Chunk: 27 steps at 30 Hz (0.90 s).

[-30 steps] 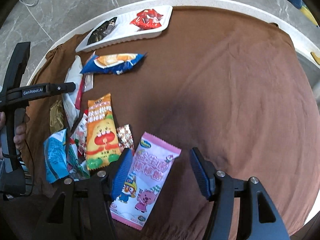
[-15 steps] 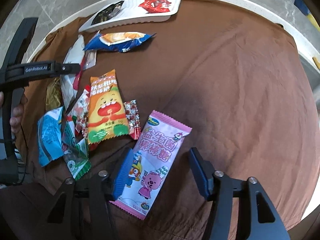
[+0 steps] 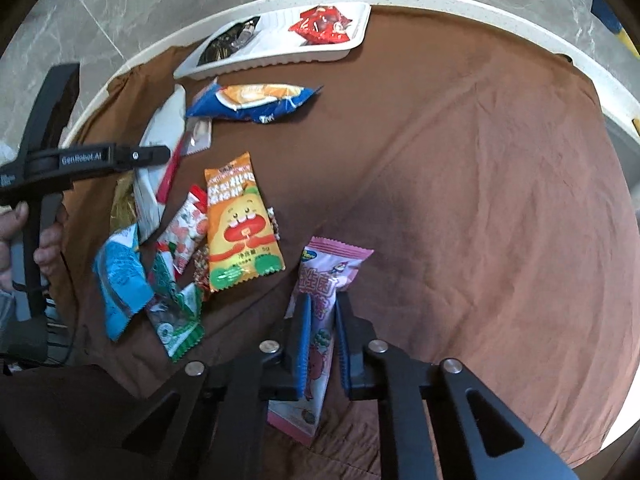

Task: Organize snacks
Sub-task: 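Grasp the white bar with the left tool while the right tool grasps the pink candy packet, then lift the white bar with the left tool while the right tool lifts the pink packet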

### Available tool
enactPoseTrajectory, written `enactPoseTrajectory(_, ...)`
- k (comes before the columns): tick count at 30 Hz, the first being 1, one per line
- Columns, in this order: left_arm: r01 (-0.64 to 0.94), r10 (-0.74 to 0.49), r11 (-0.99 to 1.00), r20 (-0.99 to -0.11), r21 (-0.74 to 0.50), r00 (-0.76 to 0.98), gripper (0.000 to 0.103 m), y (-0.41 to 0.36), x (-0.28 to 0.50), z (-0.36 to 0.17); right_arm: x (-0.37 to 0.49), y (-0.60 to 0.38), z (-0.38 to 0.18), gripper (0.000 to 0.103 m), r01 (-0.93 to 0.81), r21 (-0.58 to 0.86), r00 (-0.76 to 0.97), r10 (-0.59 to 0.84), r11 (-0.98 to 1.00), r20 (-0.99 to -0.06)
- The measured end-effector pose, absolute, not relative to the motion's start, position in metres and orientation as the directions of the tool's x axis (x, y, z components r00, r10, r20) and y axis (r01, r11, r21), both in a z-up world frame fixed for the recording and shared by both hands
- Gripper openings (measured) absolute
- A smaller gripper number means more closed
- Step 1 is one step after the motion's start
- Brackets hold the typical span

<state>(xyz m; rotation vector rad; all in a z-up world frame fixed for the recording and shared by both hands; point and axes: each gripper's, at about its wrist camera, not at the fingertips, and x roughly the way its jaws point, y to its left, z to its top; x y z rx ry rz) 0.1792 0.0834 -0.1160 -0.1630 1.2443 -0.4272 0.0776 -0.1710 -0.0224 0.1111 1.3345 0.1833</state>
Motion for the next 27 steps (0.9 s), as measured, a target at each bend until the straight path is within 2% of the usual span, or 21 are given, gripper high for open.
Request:
enactPoseTrajectory(9, 0.244, -0.427, 0.897, -0.867, -0.369, 0.258, 0.020, 0.096, 0.173, -0.101, 0.088, -0.189, -0.003, 0.011, -0.016, 0.275, 0.263, 0.270, 0.961, -0.926)
enactPoseTrajectory(14, 0.245, -0.459, 0.883, -0.845, -0.400, 0.274, 0.011, 0.105, 0.173, -0.084, 0.098, -0.195, 0.009, 0.011, 0.002, 0.312, 0.298, 0.297, 0.950, -0.907)
enactPoseTrajectory(17, 0.260, -0.469, 0.878, -0.835, -0.402, 0.289, 0.011, 0.106, 0.176, -0.072, 0.107, -0.198, 0.014, 0.011, 0.005, 0.336, 0.312, 0.317, 0.942, -0.896)
enactPoseTrajectory(25, 0.259, -0.347, 0.926, -0.891, -0.276, 0.293, 0.011, 0.104, 0.182, -0.083, 0.124, -0.195, 0.014, 0.011, -0.013, 0.328, 0.312, 0.316, 0.945, -0.896)
enactPoseTrajectory(27, 0.272, -0.356, 0.921, -0.887, -0.279, 0.296, 0.011, 0.104, 0.182, -0.084, 0.127, -0.194, 0.010, 0.011, -0.014, 0.326, 0.299, 0.315, 0.945, -0.901)
